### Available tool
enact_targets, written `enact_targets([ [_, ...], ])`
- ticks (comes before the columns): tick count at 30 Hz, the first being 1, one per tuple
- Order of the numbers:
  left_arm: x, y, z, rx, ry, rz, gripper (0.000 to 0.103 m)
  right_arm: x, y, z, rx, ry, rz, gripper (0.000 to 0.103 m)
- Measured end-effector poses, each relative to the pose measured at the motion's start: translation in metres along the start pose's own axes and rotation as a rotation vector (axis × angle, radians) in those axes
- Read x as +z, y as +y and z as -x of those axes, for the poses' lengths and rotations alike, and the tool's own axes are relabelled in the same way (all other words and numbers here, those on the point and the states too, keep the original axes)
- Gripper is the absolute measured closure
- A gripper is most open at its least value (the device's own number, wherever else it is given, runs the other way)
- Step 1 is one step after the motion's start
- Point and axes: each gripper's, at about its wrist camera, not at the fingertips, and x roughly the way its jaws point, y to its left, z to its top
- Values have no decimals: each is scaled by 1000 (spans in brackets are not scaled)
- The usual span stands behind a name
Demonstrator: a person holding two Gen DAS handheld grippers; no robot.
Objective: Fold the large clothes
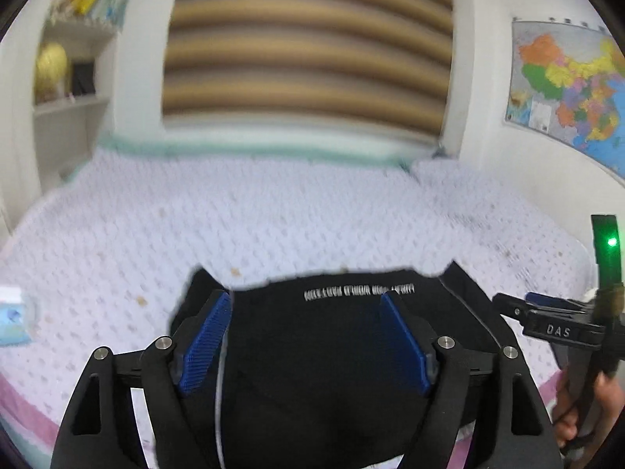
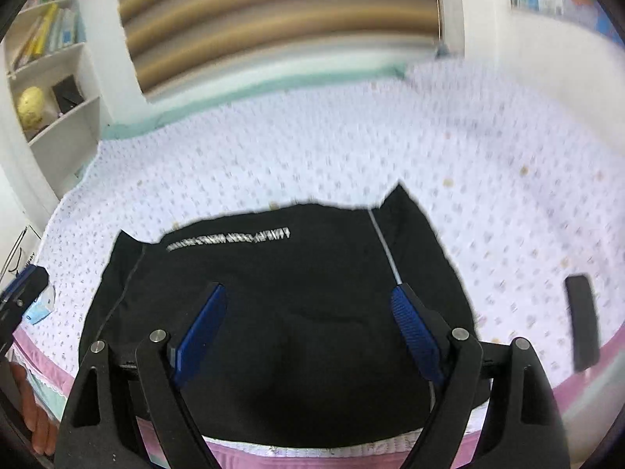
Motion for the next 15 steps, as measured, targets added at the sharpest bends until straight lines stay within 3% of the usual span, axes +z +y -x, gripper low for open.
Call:
enact_targets([
  [3,4,-14,26,90,-79,-63,23,1,12,24,-18,-56,45,16],
  [6,4,-23,44,149,-149,-56,22,-4,33,48,22,-139,82,16],
  [11,-2,-21,35,154,-104,-9,21,-7,58,65,42,-199,128,15],
  [15,-11,-17,19,182,-55,19,21,-9,70,52,33,-176,146,11],
])
